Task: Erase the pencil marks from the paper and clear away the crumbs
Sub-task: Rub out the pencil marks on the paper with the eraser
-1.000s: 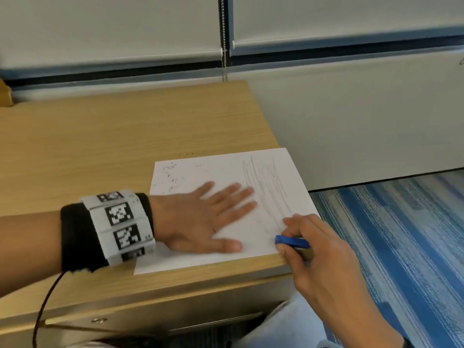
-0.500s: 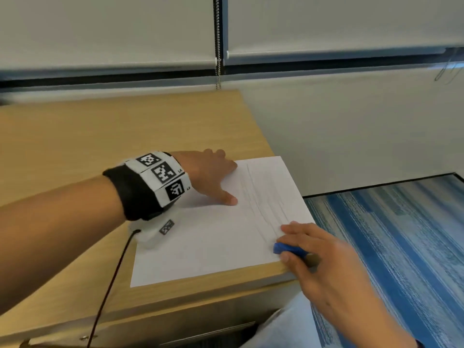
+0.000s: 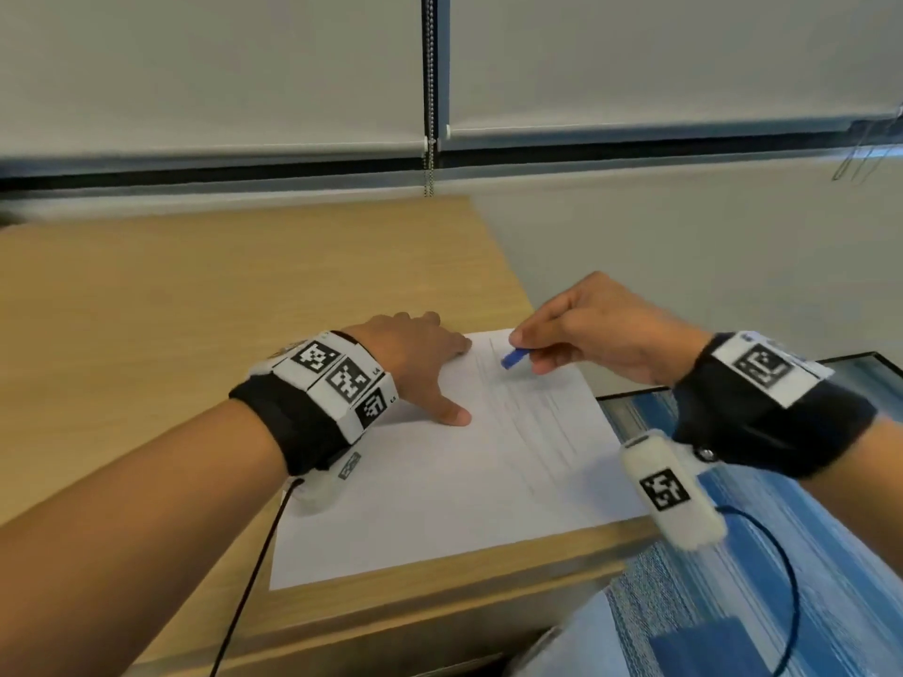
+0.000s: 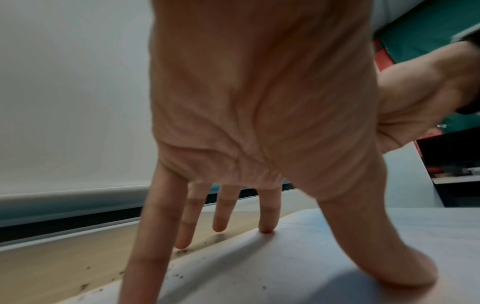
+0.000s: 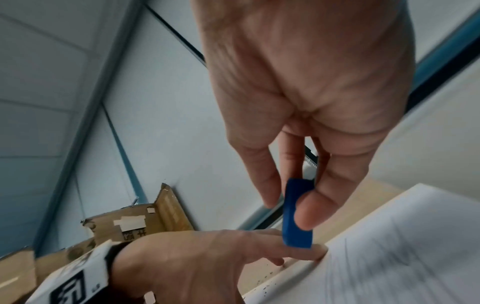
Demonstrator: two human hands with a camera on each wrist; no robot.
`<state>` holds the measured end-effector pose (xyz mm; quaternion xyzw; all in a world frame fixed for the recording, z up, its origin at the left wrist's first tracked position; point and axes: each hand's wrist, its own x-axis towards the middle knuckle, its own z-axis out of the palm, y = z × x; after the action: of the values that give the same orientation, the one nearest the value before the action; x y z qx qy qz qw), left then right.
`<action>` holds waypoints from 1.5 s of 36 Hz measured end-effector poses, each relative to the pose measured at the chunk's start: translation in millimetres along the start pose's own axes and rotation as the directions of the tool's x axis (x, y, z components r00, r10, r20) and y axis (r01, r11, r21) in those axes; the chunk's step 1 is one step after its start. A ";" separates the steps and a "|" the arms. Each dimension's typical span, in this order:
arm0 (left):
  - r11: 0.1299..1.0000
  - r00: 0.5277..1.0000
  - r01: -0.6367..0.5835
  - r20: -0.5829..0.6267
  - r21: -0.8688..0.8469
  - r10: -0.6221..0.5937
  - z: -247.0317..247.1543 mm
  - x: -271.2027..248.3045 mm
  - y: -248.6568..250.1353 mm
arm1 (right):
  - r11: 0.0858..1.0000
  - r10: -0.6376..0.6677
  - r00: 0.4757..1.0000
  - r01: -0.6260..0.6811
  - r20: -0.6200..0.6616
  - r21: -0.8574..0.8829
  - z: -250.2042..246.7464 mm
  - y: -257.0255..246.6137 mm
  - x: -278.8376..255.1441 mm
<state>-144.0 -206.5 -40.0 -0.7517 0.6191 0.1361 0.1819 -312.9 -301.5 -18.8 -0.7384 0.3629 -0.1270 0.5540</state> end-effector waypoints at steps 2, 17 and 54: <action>1.000 1.000 0.003 0.021 -0.013 -0.003 0.0 0.0 -1.8 | 1.000 0.011 1.000 -0.011 0.027 0.002 4.0 -1.7 11.8; 1.000 0.998 0.002 0.063 -0.011 -0.002 0.0 0.9 -5.0 | 0.725 -0.166 0.978 0.210 0.130 -0.656 22.1 1.6 60.0; 0.998 0.993 0.031 0.110 0.055 -0.037 -1.4 3.3 -2.6 | 0.886 -0.066 0.956 0.188 0.285 -0.423 22.7 1.5 64.3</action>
<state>-140.8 -209.6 -39.9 -0.7483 0.5986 0.1579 0.2383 -254.8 -328.7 -42.0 -0.8781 0.2562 0.0221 0.4034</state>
